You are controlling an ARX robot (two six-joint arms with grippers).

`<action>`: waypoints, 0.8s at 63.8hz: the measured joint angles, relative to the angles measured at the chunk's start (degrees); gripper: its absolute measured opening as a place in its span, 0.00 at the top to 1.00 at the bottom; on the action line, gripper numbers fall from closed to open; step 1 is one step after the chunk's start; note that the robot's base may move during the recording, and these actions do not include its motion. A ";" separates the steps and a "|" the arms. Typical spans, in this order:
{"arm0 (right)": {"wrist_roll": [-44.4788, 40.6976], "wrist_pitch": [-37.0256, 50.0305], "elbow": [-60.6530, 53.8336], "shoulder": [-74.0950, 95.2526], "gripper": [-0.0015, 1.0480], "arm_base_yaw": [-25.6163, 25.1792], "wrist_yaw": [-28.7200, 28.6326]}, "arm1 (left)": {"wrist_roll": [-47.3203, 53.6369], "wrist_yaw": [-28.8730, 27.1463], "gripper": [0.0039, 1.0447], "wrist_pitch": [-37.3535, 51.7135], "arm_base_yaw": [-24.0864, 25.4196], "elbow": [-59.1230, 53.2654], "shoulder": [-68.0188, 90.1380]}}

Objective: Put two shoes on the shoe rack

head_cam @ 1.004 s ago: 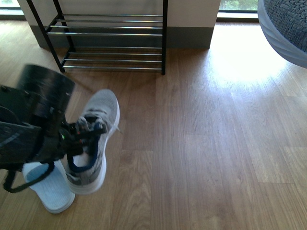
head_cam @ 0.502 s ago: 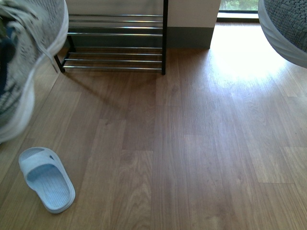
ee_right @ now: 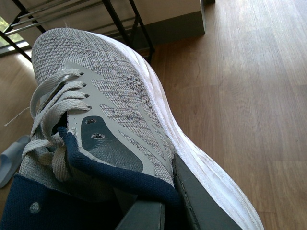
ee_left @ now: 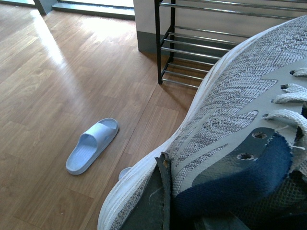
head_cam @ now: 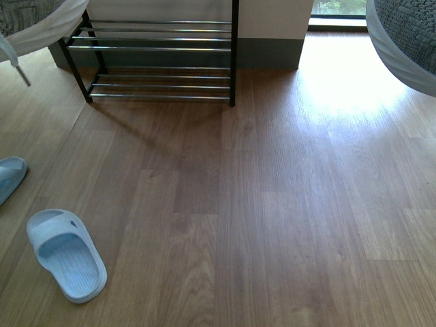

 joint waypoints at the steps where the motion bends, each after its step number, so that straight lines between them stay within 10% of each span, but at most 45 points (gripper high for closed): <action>1: 0.00 0.00 0.00 0.00 0.99 0.00 0.02 | 0.00 0.00 0.99 0.00 0.00 -0.02 0.00; 51: 0.00 0.00 0.00 0.00 0.99 0.04 -0.20 | 0.09 -0.44 0.99 0.00 0.00 -0.02 -0.07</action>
